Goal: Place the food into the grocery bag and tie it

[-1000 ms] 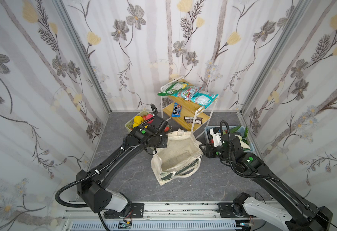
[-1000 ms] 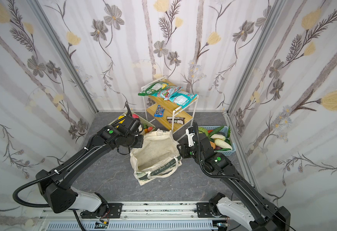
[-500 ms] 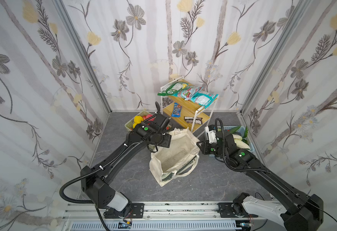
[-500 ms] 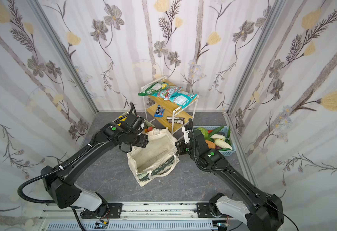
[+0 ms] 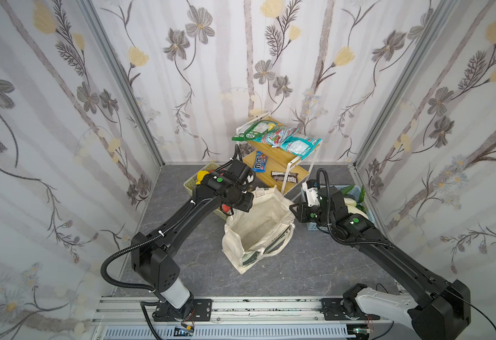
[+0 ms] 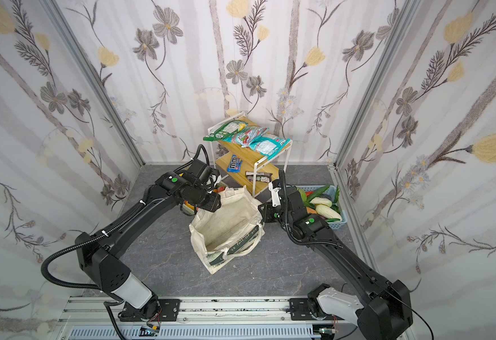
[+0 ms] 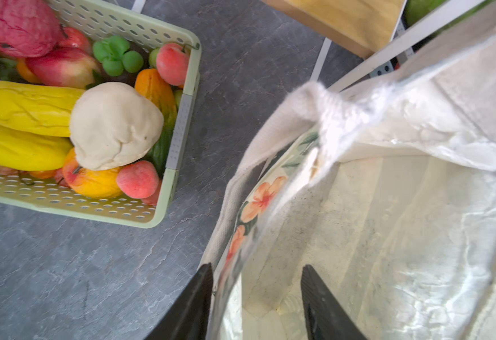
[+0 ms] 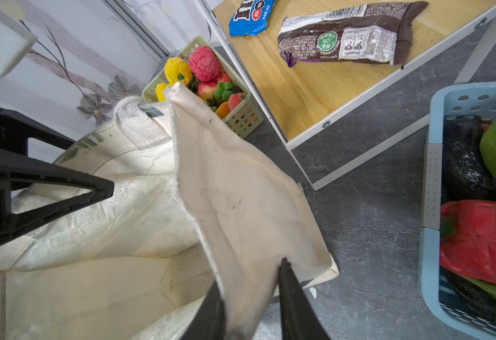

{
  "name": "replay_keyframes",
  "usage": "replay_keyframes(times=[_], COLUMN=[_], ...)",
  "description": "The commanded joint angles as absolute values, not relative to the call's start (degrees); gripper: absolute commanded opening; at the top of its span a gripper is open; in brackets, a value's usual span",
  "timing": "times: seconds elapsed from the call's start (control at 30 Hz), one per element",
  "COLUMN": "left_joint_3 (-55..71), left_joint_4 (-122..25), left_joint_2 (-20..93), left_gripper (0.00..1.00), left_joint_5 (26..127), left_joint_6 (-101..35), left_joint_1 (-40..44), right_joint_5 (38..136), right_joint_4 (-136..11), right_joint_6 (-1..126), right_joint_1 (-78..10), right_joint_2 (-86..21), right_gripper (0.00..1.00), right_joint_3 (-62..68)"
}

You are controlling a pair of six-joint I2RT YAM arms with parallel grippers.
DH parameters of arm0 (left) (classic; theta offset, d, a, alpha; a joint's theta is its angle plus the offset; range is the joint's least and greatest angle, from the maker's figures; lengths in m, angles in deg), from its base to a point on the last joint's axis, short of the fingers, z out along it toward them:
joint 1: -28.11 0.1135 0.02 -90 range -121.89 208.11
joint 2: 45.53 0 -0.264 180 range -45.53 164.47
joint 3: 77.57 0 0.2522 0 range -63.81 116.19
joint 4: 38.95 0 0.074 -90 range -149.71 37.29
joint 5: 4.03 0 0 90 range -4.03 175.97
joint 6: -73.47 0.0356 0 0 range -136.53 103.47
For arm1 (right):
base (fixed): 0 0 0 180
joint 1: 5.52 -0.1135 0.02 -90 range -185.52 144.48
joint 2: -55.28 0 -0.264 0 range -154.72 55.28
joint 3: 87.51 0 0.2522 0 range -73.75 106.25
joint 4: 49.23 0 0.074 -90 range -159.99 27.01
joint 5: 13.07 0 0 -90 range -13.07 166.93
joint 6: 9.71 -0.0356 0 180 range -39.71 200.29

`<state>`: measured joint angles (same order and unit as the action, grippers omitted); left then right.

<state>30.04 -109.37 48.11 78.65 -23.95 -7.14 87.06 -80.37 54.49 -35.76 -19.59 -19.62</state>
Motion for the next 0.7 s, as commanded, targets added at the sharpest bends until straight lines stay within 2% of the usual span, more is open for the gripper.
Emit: replay_keyframes(times=[0.0, 0.07, 0.37, 0.5, 0.67], left_joint_3=[29.59, 29.19, 27.91, 27.48, 26.23], left_joint_4=[-106.79, -106.29, -104.79, -104.60, -103.69], left_joint_2=[48.68, 48.61, 47.73, 47.80, 46.74], left_gripper=[0.32, 0.24, 0.16, 0.15, 0.15], left_joint_5=[74.80, 74.57, 72.61, 72.57, 72.28], left_joint_6=[-26.29, -27.48, -32.38, -33.38, -33.89], left_joint_1=[-7.06, -7.06, -7.07, -7.05, -7.06], right_joint_5=[88.81, 89.80, 90.66, 88.21, 81.25], right_joint_4=[-77.75, -78.06, -83.42, -84.99, -86.23], right_joint_6=[55.61, 55.89, 58.32, 58.61, 61.04], right_joint_1=[-34.96, -33.99, -27.36, -20.95, -14.56], right_joint_2=[-20.26, -19.83, -10.83, -8.21, -11.85], right_gripper=[0.31, 0.35, 0.70, 0.77, 0.82], right_joint_3=[-19.00, -18.93, -17.79, -18.74, -20.62])
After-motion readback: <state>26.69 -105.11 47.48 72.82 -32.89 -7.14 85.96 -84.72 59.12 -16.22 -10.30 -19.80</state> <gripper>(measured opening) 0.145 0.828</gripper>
